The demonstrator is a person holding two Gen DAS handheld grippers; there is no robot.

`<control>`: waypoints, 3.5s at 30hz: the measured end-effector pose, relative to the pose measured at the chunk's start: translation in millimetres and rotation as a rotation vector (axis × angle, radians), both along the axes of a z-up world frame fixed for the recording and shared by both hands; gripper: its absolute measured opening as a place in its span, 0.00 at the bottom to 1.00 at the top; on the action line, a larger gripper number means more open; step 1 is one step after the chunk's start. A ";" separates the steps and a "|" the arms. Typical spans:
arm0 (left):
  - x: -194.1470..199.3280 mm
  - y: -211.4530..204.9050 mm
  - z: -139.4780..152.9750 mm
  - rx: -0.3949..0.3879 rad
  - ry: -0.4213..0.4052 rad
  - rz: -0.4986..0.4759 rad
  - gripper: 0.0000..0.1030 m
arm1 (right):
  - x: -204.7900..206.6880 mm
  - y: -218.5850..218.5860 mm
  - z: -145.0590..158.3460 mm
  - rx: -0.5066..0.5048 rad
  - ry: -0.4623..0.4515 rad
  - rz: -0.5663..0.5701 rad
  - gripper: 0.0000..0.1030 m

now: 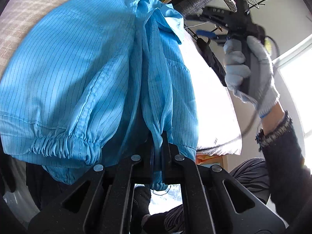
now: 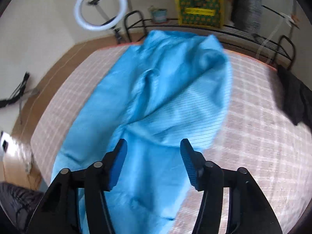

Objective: Fold large clothes

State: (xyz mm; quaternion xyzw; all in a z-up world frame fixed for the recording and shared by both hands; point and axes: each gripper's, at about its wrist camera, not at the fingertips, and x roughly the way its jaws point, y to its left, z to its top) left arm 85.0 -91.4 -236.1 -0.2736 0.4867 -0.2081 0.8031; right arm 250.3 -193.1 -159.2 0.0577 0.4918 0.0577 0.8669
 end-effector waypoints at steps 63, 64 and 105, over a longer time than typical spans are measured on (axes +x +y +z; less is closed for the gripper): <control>-42.8 53.7 39.7 0.066 -0.035 -0.046 0.13 | -171.0 21.7 -22.4 0.104 0.090 -0.018 0.36; -46.1 61.6 47.2 0.088 -0.060 -0.041 0.13 | -177.8 24.6 -28.7 0.098 0.096 -0.020 0.37; 5.9 174.2 -27.3 -0.115 0.182 0.012 0.44 | -196.1 14.4 -94.4 0.434 0.276 0.020 0.65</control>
